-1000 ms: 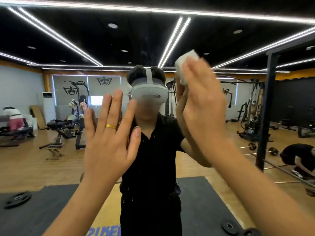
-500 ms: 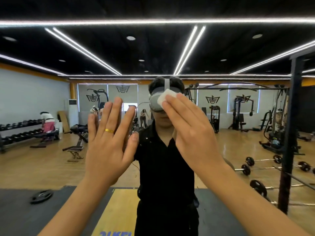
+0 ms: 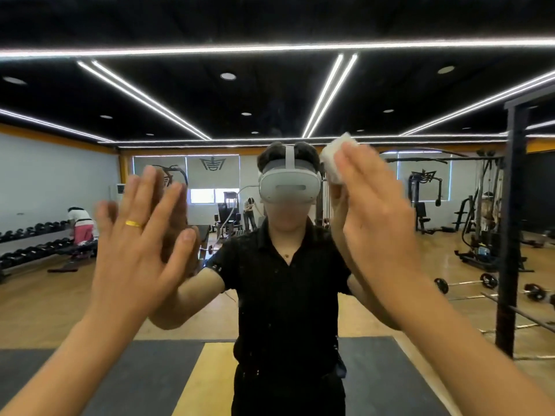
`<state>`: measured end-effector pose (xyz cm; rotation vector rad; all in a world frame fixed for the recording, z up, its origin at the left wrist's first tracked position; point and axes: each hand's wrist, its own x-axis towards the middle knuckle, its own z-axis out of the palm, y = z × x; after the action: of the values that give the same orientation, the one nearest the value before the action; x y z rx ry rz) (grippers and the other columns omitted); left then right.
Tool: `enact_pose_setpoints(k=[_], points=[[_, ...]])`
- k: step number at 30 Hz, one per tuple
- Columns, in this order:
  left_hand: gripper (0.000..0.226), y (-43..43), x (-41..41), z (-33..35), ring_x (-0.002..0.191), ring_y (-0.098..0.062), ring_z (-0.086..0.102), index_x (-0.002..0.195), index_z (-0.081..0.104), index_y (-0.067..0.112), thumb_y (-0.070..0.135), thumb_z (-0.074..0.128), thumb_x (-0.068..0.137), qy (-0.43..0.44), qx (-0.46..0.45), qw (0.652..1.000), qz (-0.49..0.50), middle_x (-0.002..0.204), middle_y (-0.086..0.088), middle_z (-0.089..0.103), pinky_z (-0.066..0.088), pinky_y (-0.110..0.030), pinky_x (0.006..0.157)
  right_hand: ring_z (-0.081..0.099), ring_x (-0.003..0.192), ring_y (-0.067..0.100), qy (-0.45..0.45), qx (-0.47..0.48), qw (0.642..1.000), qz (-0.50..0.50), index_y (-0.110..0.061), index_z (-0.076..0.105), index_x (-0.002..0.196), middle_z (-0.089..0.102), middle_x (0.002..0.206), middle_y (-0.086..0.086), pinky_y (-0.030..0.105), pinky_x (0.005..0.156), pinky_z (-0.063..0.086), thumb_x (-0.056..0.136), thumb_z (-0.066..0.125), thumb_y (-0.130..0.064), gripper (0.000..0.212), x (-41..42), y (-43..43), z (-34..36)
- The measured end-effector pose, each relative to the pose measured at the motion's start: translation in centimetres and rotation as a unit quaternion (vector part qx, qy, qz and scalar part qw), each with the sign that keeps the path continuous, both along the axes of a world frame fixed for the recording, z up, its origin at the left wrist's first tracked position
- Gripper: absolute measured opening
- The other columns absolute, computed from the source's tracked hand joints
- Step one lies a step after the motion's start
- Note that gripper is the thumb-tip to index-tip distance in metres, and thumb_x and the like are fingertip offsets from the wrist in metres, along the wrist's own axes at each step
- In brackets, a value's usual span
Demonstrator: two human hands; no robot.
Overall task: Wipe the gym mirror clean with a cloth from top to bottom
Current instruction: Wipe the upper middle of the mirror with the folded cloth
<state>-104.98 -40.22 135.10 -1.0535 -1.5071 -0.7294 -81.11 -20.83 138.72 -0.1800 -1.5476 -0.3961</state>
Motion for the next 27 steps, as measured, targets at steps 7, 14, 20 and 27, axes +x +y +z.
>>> enact_pose_setpoints(k=[7, 14, 20, 27], points=[[0.064, 0.3, -1.4, -0.7, 0.158, -0.031, 0.014, 0.161, 0.031, 0.016, 0.043, 0.034, 0.103, 0.024, 0.004, 1.000, -0.010, 0.171, -0.013, 0.015, 0.011, -0.066, 0.121, 0.050, 0.137, 0.027, 0.006, -0.030, 0.999, -0.009, -0.001, 0.055, 0.144, 0.056, 0.145, 0.017, 0.024, 0.120, 0.031, 0.093, 0.047, 0.012, 0.053, -3.4, -3.4, 2.8], [0.063, 0.3, -1.7, -0.7, 0.159, -0.029, 0.010, 0.161, 0.031, 0.016, 0.041, 0.035, 0.103, 0.025, 0.008, 0.999, -0.031, 0.171, -0.011, 0.013, 0.013, -0.068, 0.119, 0.049, 0.141, 0.036, -0.163, 0.138, 0.972, -0.097, 0.001, 0.055, 0.144, 0.054, 0.149, 0.018, 0.047, 0.116, 0.041, 0.095, 0.052, 0.008, 0.050, -4.1, -3.4, 0.1], [0.062, 0.5, -2.3, -0.9, 0.158, -0.029, 0.011, 0.161, 0.031, 0.017, 0.046, 0.029, 0.107, 0.045, 0.012, 0.999, -0.026, 0.171, -0.012, 0.013, 0.007, -0.062, 0.122, 0.050, 0.136, 0.039, 0.003, 0.037, 0.997, -0.061, 0.005, 0.058, 0.139, 0.057, 0.143, 0.024, 0.050, 0.115, 0.041, 0.095, 0.038, 0.004, 0.049, -4.5, -2.7, 4.5], [0.061, 0.4, -2.3, -0.8, 0.158, -0.030, 0.014, 0.162, 0.030, 0.017, 0.044, 0.032, 0.107, 0.052, 0.020, 0.998, -0.021, 0.171, -0.011, 0.014, 0.005, -0.060, 0.123, 0.046, 0.142, 0.033, -0.143, 0.120, 0.980, -0.073, 0.002, 0.056, 0.143, 0.054, 0.149, 0.018, 0.042, 0.120, 0.037, 0.090, 0.064, 0.014, 0.055, -6.5, -5.3, -0.5]])
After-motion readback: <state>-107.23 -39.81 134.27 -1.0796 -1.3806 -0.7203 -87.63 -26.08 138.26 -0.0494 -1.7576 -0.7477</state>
